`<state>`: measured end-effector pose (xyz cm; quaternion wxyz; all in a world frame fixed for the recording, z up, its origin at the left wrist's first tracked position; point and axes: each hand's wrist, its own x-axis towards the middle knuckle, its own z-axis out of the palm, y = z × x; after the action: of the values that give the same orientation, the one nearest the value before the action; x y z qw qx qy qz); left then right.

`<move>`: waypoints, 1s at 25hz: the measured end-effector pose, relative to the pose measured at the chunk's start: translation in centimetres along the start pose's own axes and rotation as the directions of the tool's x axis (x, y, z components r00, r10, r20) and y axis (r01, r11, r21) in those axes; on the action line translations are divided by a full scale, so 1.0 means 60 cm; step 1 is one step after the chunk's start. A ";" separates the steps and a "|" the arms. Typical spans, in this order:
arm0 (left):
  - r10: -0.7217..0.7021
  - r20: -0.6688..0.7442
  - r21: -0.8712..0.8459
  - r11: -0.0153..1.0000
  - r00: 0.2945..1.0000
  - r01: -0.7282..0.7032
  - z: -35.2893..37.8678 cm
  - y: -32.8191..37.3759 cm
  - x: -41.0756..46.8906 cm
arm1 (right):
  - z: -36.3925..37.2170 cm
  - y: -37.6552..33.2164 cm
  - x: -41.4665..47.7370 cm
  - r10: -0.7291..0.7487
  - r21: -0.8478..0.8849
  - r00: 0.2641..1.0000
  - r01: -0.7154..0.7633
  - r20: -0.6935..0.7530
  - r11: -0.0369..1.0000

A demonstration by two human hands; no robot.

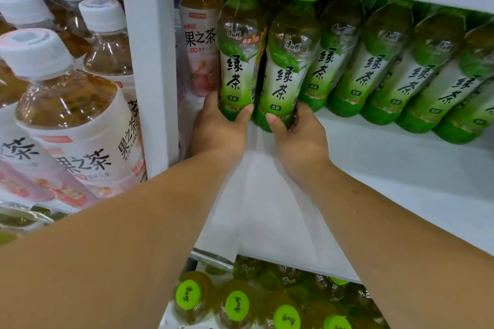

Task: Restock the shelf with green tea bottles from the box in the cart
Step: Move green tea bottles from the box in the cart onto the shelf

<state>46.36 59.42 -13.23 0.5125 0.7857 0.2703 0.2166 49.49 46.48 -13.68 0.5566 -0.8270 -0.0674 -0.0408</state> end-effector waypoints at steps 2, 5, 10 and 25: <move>-0.005 0.016 0.010 1.000 1.000 0.005 0.000 -0.004 0.000 | 0.003 0.001 0.001 -0.012 -0.045 1.000 0.011 -0.022 0.999; 0.007 0.041 0.031 0.999 0.999 -0.008 -0.002 -0.010 0.001 | 0.005 0.002 0.002 -0.025 -0.059 0.999 0.023 -0.027 0.998; 0.008 0.040 0.055 0.998 0.999 -0.010 -0.003 -0.014 0.004 | 0.001 0.006 -0.002 -0.046 -0.052 0.999 0.047 0.006 0.998; -0.049 0.003 0.002 0.999 0.999 0.049 0.006 -0.014 0.016 | -0.002 0.011 0.001 -0.029 -0.004 1.000 0.029 -0.006 1.000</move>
<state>47.15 60.10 -14.09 0.5176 0.7796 0.2889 0.2023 49.65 46.15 -14.23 0.5547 -0.8268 -0.0775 -0.0517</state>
